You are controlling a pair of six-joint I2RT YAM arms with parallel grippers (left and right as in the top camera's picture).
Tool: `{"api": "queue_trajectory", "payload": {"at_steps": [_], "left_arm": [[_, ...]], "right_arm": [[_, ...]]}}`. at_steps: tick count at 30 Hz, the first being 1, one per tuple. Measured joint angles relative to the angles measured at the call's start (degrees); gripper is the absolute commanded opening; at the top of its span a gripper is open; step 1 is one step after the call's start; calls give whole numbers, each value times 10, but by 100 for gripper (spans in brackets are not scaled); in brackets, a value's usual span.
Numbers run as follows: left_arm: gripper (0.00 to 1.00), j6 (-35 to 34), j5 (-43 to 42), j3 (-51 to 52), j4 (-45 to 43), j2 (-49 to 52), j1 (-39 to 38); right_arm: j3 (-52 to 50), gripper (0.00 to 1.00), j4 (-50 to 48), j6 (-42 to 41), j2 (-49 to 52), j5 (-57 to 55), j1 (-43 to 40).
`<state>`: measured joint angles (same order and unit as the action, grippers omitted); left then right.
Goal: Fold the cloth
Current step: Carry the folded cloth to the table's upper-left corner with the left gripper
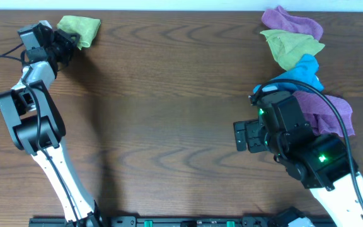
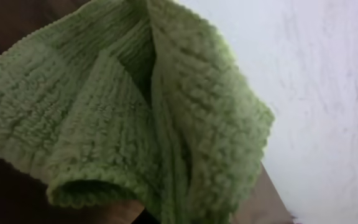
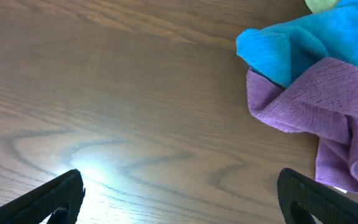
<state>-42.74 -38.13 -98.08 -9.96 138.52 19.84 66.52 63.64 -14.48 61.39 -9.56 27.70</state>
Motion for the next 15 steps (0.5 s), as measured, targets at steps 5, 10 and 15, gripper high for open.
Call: {"api": "queue_trajectory", "payload": {"at_steps": [5, 10, 15], "left_arm": [[6, 11, 6, -3, 47, 0, 0], [6, 21, 9, -3, 52, 0, 0], [6, 18, 27, -3, 54, 0, 0]], "right_arm": [[0, 99, 0, 0, 0, 5, 0], [0, 99, 1, 0, 0, 9, 0], [0, 99, 9, -1, 0, 21, 0]]}}
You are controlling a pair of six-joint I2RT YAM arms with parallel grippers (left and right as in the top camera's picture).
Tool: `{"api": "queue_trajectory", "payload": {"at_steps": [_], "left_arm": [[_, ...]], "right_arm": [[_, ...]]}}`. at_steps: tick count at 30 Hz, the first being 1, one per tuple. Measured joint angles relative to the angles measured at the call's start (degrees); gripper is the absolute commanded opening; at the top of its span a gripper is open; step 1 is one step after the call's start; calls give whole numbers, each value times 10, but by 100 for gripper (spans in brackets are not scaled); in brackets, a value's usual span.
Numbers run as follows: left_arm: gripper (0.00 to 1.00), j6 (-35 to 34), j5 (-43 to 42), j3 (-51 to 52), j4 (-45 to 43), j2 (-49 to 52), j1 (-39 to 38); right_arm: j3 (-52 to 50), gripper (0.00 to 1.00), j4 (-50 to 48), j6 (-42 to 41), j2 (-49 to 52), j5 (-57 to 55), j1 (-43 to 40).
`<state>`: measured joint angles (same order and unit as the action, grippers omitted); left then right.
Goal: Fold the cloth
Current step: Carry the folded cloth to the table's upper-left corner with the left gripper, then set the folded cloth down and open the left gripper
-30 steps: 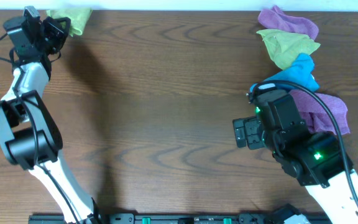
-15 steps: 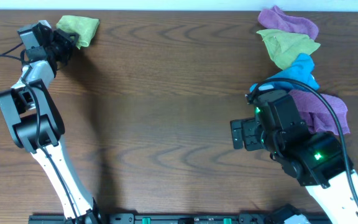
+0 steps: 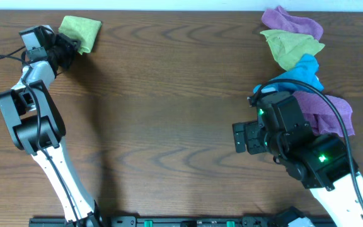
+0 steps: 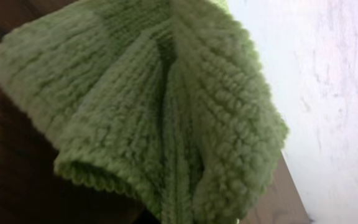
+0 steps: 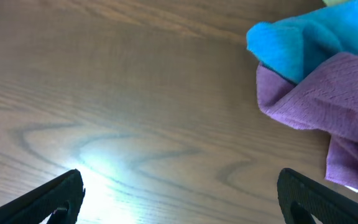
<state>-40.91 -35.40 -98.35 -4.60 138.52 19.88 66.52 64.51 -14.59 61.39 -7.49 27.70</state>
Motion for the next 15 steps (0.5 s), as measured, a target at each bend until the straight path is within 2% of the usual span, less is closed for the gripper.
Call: {"api": "queue_trajectory", "payload": {"at_steps": [15], "left_arm": [[6, -71, 15, 0, -59, 0, 25]], "right_arm": [[0, 99, 6, -5, 0, 13, 0]]}}
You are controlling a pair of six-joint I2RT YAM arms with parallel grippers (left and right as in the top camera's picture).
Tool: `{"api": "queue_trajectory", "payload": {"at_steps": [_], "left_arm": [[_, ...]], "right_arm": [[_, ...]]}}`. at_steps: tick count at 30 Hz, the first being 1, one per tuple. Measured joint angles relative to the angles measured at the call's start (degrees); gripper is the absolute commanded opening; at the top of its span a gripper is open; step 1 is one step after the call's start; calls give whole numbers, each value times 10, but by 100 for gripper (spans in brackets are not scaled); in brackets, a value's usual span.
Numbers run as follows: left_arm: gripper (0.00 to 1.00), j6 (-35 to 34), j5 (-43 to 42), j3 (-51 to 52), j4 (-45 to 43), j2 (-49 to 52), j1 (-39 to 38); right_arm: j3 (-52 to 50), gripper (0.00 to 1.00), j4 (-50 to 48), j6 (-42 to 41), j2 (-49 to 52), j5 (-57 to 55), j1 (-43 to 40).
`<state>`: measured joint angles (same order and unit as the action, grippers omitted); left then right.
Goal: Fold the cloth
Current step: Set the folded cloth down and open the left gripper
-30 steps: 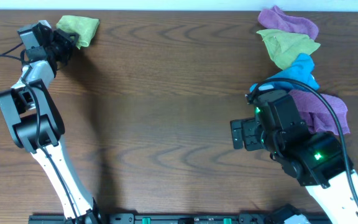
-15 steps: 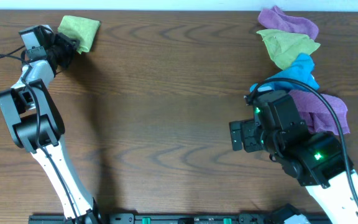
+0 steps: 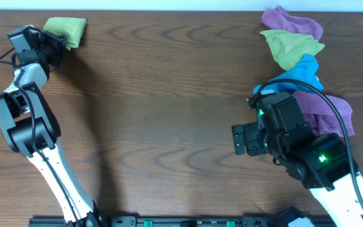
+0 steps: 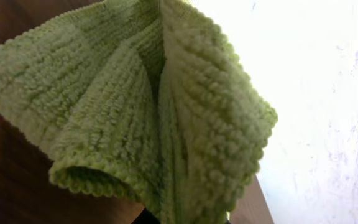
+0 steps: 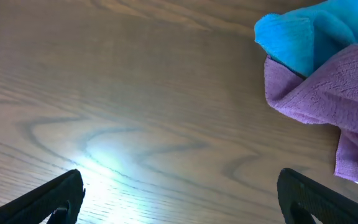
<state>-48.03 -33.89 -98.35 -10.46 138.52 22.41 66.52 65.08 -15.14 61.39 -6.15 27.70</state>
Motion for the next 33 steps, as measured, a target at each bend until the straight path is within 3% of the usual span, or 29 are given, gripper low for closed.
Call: {"api": "queue_trajectory", "payload": {"at_steps": [6, 7, 8, 9, 10, 11, 12, 19, 27, 33], "left_arm": [[6, 0, -6, 0, 2, 0, -9], [10, 0, -6, 0, 2, 0, -10], [30, 2, -6, 0, 2, 0, -11], [41, 2, -6, 0, 2, 0, -11], [46, 1, -7, 0, 2, 0, -11], [61, 0, -8, 0, 2, 0, -11], [95, 1, -9, 0, 2, 0, -11], [95, 0, -48, 0, 8, 0, -9], [96, 6, -93, -1, 82, -2, 11], [95, 63, -108, -1, 137, -20, 14]], "right_arm": [[0, 99, -2, 0, 0, 1, 0], [0, 99, -2, 0, 0, 1, 0], [0, 99, -2, 0, 0, 2, 0], [0, 99, -2, 0, 0, 2, 0], [0, 99, -2, 0, 0, 2, 0], [0, 99, -2, 0, 0, 2, 0], [0, 99, -2, 0, 0, 2, 0], [0, 99, -2, -2, 0, 2, 0], [0, 99, -2, -4, 0, 4, 0], [0, 99, -14, -4, 0, 14, 0]]}}
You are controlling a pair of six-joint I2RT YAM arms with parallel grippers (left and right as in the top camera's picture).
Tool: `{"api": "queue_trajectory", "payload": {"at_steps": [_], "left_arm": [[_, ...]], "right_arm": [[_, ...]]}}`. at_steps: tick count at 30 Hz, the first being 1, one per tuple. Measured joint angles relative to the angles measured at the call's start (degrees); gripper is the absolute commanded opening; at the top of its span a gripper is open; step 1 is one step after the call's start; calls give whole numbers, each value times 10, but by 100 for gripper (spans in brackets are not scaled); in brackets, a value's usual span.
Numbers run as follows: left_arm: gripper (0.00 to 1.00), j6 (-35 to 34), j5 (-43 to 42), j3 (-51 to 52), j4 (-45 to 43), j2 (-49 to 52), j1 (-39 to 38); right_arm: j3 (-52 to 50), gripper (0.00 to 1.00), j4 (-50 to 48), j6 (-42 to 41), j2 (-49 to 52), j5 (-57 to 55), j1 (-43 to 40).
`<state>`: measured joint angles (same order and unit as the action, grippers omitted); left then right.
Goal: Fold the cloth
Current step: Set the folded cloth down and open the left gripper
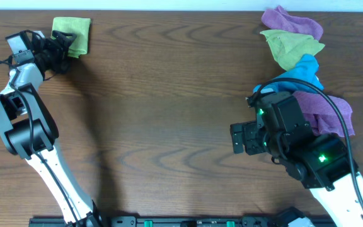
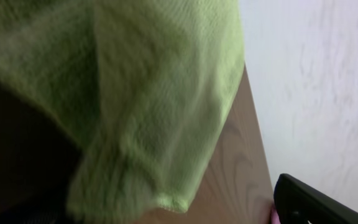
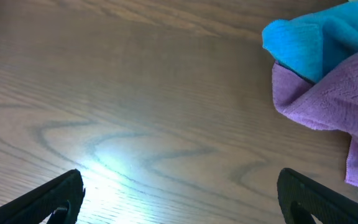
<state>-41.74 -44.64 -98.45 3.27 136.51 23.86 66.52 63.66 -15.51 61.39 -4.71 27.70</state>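
A light green cloth (image 1: 72,28) lies bunched in the table's far left corner. In the left wrist view the green cloth (image 2: 135,93) fills the upper left, blurred, with bare wood showing under its lower edge. My left gripper (image 1: 60,45) sits at the cloth's near left edge and is open: one black finger (image 2: 309,199) stands far to the right, clear of the cloth. My right gripper (image 1: 237,139) hovers open over bare wood at the right, its gap (image 3: 179,199) holding nothing.
A heap of cloths lies at the right: purple (image 1: 293,23) and yellow-green (image 1: 292,48) at the back, then blue (image 1: 302,70) and another purple one (image 1: 324,111) beside my right arm. The blue cloth (image 3: 309,43) lies ahead and to the right of the right gripper. The far table edge (image 2: 253,124) runs just beyond the green cloth.
My left gripper has opened and the green cloth is out of its jaws, lying a little to the right of where it hung. The right gripper has hardly moved.
My left gripper held the bunched green cloth pinched at the far left of the table. It then held the cloth further left, nearer the corner. Now the cloth lies released there. The right gripper stayed open over the wood, edging slightly left.
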Motion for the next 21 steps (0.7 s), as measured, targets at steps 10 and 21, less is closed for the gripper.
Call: {"api": "queue_trajectory", "payload": {"at_steps": [10, 21], "left_arm": [[96, 205, 64, -2, 306, -237, -2], [95, 454, 348, -4, 579, -514, -183]], "right_arm": [[0, 99, -50, 10, 0, 2, 0], [0, 99, -182, 140, 0, -94, -38]]}}
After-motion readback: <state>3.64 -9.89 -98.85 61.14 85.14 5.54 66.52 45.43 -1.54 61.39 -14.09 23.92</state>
